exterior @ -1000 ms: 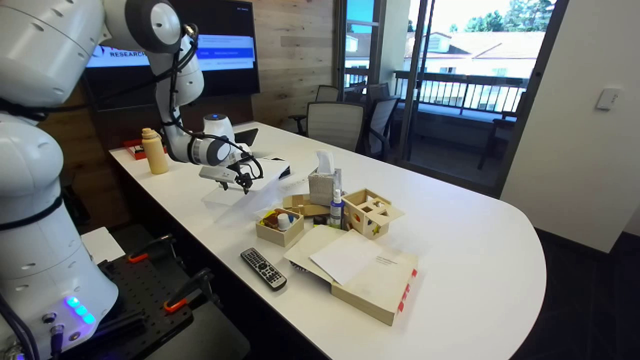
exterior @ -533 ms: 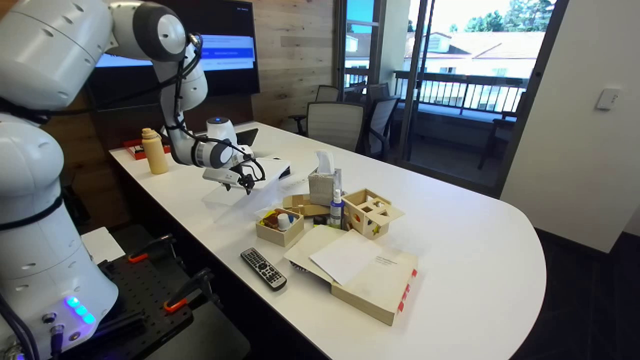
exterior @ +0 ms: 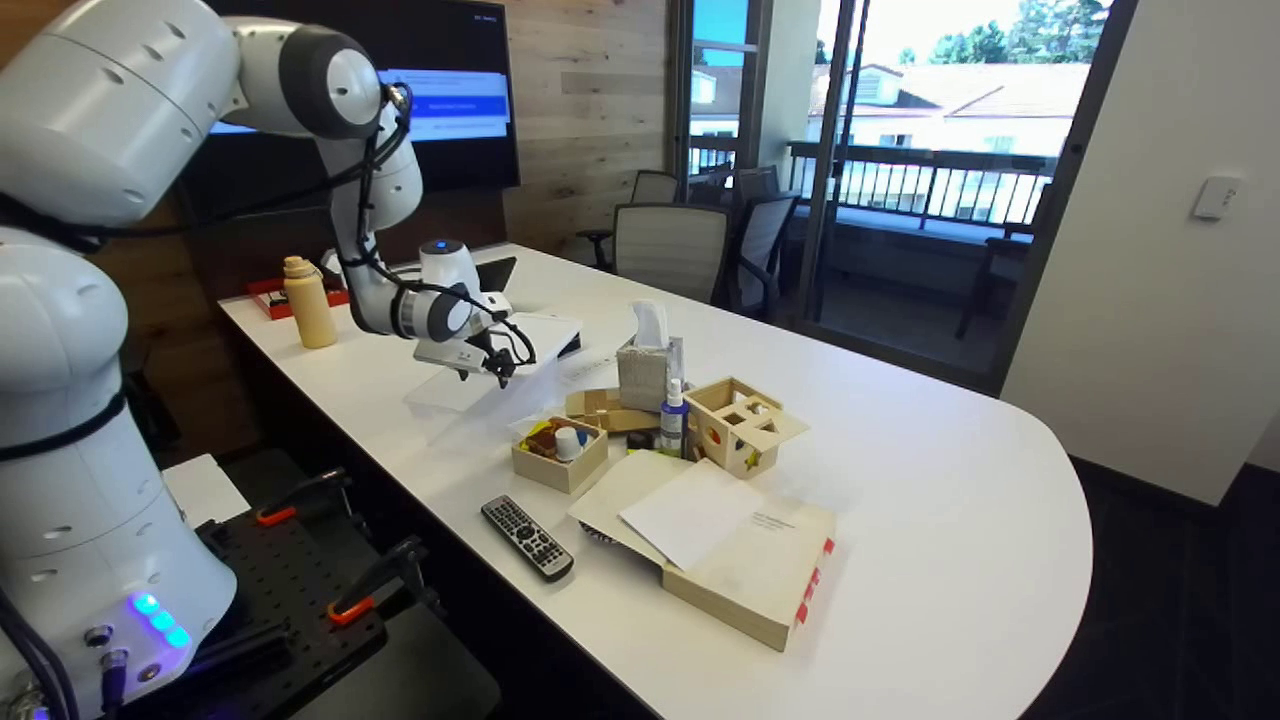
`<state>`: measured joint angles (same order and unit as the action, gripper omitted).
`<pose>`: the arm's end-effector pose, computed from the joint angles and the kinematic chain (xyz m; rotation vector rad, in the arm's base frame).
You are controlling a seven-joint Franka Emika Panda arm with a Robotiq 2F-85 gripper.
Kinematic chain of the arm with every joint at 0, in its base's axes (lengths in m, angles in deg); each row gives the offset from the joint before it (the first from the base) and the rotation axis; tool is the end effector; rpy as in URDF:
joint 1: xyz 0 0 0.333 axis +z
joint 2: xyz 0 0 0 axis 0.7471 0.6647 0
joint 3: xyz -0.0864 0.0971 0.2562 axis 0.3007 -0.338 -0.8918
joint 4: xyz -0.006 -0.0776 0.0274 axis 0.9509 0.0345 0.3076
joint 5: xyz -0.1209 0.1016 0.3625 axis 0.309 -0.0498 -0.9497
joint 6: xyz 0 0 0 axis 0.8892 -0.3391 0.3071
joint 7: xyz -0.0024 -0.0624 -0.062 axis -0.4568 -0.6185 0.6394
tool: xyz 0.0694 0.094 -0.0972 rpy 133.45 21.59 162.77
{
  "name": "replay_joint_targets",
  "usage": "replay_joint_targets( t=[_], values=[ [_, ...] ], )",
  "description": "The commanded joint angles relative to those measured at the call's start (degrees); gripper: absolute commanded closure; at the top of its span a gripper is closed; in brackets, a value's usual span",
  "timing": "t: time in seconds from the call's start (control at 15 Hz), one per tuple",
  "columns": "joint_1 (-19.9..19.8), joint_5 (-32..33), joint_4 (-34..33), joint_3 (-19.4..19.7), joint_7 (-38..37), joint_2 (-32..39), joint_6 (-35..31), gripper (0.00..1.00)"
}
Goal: Push the lid of the plastic container forward
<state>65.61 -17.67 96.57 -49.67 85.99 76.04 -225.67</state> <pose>0.5427 0.2560 0.0029 -2.8894 -0.6697 -0.4742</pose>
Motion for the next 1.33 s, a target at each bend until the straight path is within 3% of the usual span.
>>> replay_joint_targets(
  t=[0.0, 0.67, 1.27],
  values=[
    [0.76, 0.77, -2.24, 0.77, 0.83, 1.79, -1.40, 0.00],
    [-0.79, 0.83, 1.12, -0.06, 1.16, -1.43, 1.31, 0.00],
    [-0.09, 0.64, 8.68, 2.53, -0.86, -11.87, 13.88, 0.00]
  ],
)
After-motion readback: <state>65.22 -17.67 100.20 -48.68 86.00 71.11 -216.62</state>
